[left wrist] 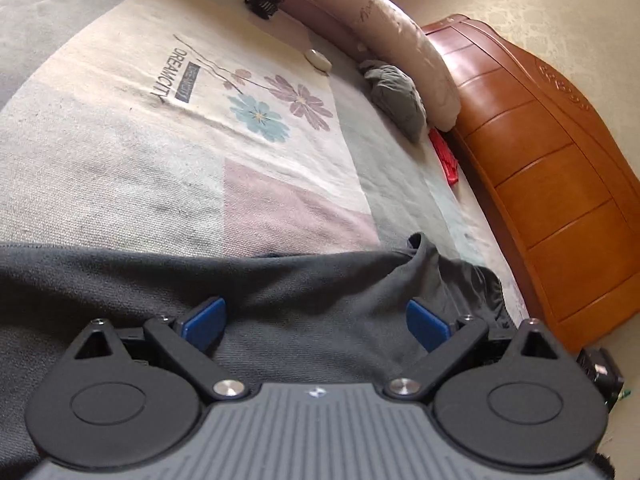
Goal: Fold clothes
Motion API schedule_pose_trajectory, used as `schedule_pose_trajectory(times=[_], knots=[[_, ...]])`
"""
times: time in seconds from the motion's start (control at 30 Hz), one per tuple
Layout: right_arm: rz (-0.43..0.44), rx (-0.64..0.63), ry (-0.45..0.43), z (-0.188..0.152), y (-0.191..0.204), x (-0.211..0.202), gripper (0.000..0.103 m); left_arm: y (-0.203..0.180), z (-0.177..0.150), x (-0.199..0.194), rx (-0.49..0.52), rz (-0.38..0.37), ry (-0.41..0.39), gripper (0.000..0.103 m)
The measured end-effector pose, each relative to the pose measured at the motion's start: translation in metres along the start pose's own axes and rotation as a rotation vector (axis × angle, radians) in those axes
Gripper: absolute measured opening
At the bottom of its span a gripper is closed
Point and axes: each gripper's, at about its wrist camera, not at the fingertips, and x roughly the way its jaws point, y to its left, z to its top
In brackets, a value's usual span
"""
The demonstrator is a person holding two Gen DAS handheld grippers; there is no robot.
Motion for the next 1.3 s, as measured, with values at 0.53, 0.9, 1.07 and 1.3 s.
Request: schedule_pose_trajectory(times=[0.53, 0.9, 1.07, 1.3], knots=[[0.111, -0.152, -0.022, 0.049, -0.031, 0.052, 0.103, -0.022, 0.010, 0.061, -0.076, -0.175, 0.051, 0.097], [0.029, -0.131, -0.024, 0.059, -0.028, 0.038, 0.103, -0.021, 0.015, 0.065, -0.063, -0.177, 0.052, 0.097], [-0.117, -0.084, -0.050, 0.079, -0.026, 0.056, 0.103, -0.023, 0.014, 0.064, -0.048, -0.173, 0.048, 0.097], [-0.197, 0.041, -0.024, 0.059, -0.066, 0.054, 0.103, -0.024, 0.011, 0.065, -0.021, -0.179, 0.042, 0.097]])
